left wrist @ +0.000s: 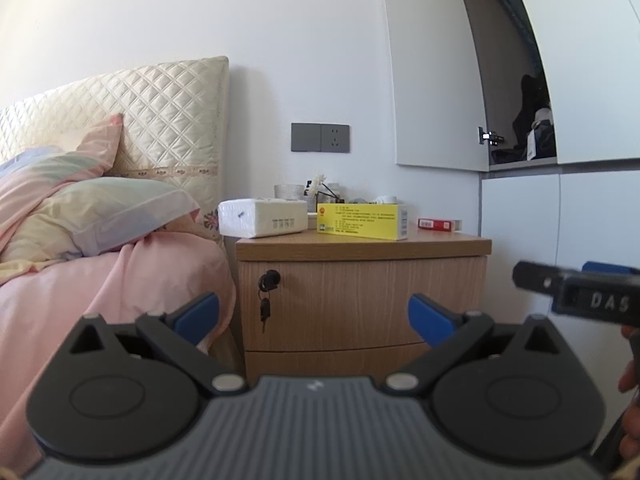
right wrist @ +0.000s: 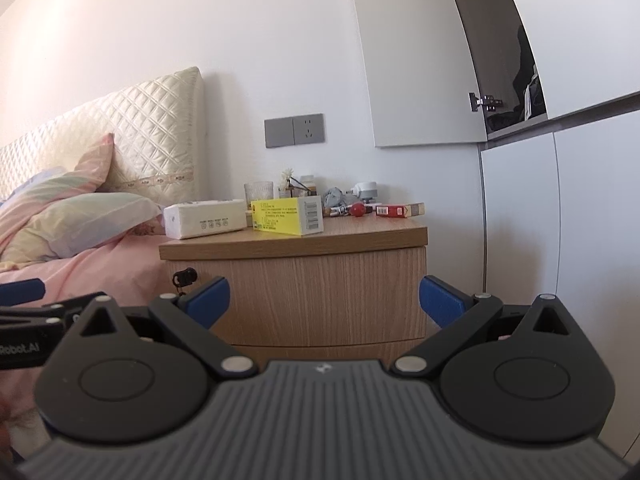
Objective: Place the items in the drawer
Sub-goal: 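Move both tools toward the wooden nightstand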
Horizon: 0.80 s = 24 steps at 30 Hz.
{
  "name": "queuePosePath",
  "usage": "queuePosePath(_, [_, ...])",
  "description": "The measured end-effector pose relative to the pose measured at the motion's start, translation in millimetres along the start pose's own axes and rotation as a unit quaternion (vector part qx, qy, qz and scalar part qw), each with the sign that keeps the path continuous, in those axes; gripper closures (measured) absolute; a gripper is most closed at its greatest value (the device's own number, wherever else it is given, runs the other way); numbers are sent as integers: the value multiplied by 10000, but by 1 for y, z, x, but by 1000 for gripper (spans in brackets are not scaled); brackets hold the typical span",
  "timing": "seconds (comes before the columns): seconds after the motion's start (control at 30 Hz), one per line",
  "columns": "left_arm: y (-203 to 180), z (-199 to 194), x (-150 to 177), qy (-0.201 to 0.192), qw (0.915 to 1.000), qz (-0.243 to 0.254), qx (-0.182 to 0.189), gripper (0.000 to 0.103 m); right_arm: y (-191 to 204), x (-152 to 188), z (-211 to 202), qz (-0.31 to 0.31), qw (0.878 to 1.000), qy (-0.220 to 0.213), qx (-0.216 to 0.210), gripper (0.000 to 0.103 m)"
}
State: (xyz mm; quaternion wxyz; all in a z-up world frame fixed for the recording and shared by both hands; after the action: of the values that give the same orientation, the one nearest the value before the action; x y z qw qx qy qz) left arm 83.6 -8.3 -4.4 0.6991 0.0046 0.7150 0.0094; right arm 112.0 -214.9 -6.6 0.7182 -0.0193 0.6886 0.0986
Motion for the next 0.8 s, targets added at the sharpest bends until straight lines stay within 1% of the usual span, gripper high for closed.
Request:
queuePosePath(0.17, [1, -2, -2, -63, 10000, -24, -20, 0, -10, -6, -1, 403, 9991, -72, -125, 0])
queuePosePath(0.27, [1, -4, -3, -108, 9999, 4, -14, 0, -17, -8, -2, 586, 9982, -105, -118, 0])
queuePosePath(0.47, [3, -3, -2, -107, 9999, 9, -25, 0, -20, -9, -5, 363, 9991, -179, -112, 0])
queuePosePath(0.63, [6, -5, -2, -154, 9999, -10, -20, 0, -18, -15, -14, 225, 9978, -520, -343, 0])
queuePosePath(0.8, [8, -7, -1, -175, 9998, 39, -45, 0, -12, -16, -18, 89, 9968, -670, -428, 0])
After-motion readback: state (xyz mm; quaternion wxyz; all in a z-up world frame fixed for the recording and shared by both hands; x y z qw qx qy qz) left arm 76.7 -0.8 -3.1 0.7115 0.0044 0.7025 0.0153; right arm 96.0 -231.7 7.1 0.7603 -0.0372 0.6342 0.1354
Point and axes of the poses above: each gripper's, at about its wrist camera, not at the fingertips, and z roughly the way its jaws point, y to its left, x to its underside, the point moved 9 cm from there along z, roughly the way its jaws point, and after that the axes turned 5 degrees about -y, right-handed, at the moved point
